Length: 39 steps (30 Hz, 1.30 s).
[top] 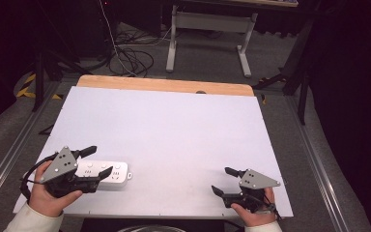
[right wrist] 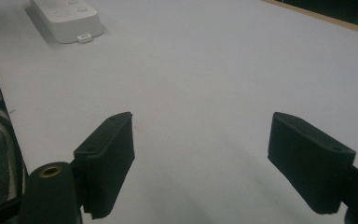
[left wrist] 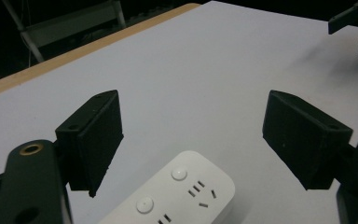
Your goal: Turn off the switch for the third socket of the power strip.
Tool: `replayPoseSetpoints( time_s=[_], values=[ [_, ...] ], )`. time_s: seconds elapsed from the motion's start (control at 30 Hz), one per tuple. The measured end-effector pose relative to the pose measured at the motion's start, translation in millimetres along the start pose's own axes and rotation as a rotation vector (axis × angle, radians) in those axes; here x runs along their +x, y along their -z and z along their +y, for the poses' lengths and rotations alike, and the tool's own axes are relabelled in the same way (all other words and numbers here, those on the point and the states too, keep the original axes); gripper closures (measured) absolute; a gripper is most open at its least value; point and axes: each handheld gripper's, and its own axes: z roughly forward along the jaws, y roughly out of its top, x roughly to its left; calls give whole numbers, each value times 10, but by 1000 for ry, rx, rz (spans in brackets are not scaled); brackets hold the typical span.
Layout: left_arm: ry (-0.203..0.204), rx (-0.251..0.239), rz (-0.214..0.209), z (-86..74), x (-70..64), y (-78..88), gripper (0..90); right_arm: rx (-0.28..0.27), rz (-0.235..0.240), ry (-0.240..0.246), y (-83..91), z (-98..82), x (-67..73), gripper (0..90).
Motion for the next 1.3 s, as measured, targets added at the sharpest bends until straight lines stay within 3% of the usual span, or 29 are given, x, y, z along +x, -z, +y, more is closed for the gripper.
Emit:
replayPoseSetpoints(
  time_s=[0.33, 0.47, 0.6, 0.87, 1.2, 1.3],
  values=[
    [51, -16, -24, -256, 71, 29, 193, -2, 2, 3, 4, 6, 9, 225],
    [57, -45, -37, -391, 100, 41, 195, -2, 1, 0, 7, 7, 7, 220],
    [50, -44, -53, -483, 116, 38, 196, -4, 2, 2, 9, 6, 7, 220],
    [51, -2, -59, -589, 93, 11, 196, -5, 4, 1, 8, 6, 10, 220],
    [9, 58, -20, -623, 27, -25, 195, 5, 5, 0, -3, -5, 7, 216],
    [21, 51, -12, -604, 30, -26, 208, 5, 9, -3, -9, -9, 4, 216]
  ],
)
